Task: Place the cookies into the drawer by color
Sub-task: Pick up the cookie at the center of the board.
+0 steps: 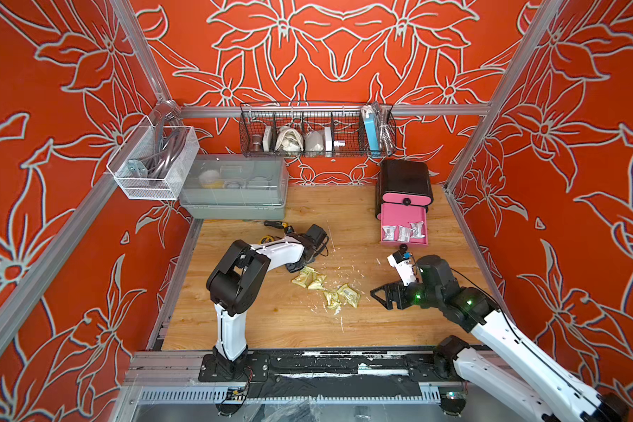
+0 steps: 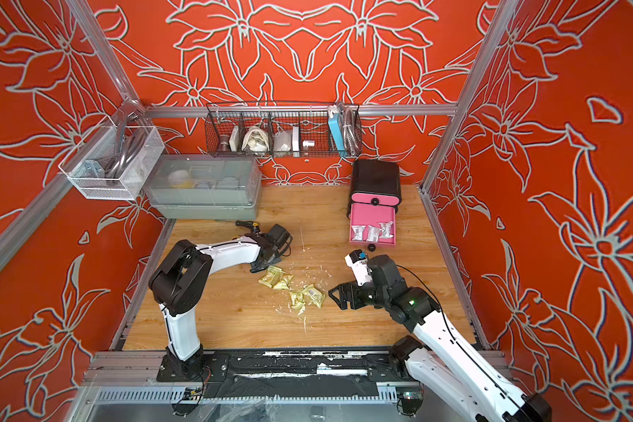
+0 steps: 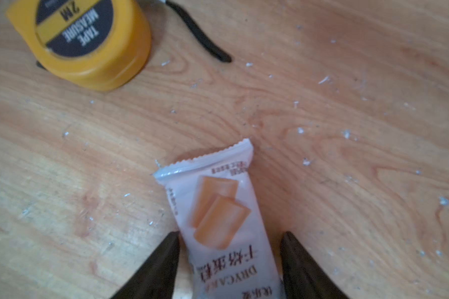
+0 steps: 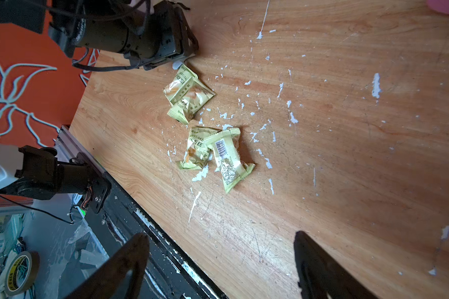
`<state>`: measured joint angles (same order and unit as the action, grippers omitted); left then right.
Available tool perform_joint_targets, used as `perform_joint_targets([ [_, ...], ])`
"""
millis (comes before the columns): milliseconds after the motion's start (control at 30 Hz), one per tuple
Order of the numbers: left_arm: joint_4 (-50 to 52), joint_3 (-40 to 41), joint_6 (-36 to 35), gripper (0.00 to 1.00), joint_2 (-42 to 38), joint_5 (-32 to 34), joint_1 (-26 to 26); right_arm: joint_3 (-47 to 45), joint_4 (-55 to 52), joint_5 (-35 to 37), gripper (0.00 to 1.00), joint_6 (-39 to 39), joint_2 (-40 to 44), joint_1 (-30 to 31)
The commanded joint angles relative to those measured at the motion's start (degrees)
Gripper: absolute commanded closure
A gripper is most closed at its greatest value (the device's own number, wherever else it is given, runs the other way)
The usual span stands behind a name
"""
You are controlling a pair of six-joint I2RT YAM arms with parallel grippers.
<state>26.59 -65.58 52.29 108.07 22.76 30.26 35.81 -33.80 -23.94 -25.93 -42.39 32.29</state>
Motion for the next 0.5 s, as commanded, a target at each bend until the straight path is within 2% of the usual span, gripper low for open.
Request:
perform_joint_targets([
  [0,0.0,5.4,-1.7,0.43,-0.7,-5.5,-1.2,0.1,1.2,1.8,0.09,-3.5,0.1,0.4],
  [167,-3.5,9.9,-3.2,0.54,-4.3,-8.9,-3.1,-0.5,3.1,2.4,0.09,-6.9,-0.2,0.4],
  [200,-4.6,11.1,-3.5,0.56,-5.2,-10.1,-3.6,-0.4,2.9,3.3,0.08,-7.3,-0.2,0.3],
  [233,-5.5,12.2,-3.7,0.56,-6.1,-11.2,-3.8,-0.2,2.5,4.3,0.01,-7.5,0.0,0.3],
  [367,-7.3,14.2,-6.5,0.61,-10.4,-15.7,-4.3,1.2,0.0,9.4,0.0,-8.1,1.3,0.3],
  [467,-7.1,13.9,-8.4,0.61,-14.2,-20.0,-4.3,2.8,-3.3,17.5,0.0,-10.2,3.2,0.4],
])
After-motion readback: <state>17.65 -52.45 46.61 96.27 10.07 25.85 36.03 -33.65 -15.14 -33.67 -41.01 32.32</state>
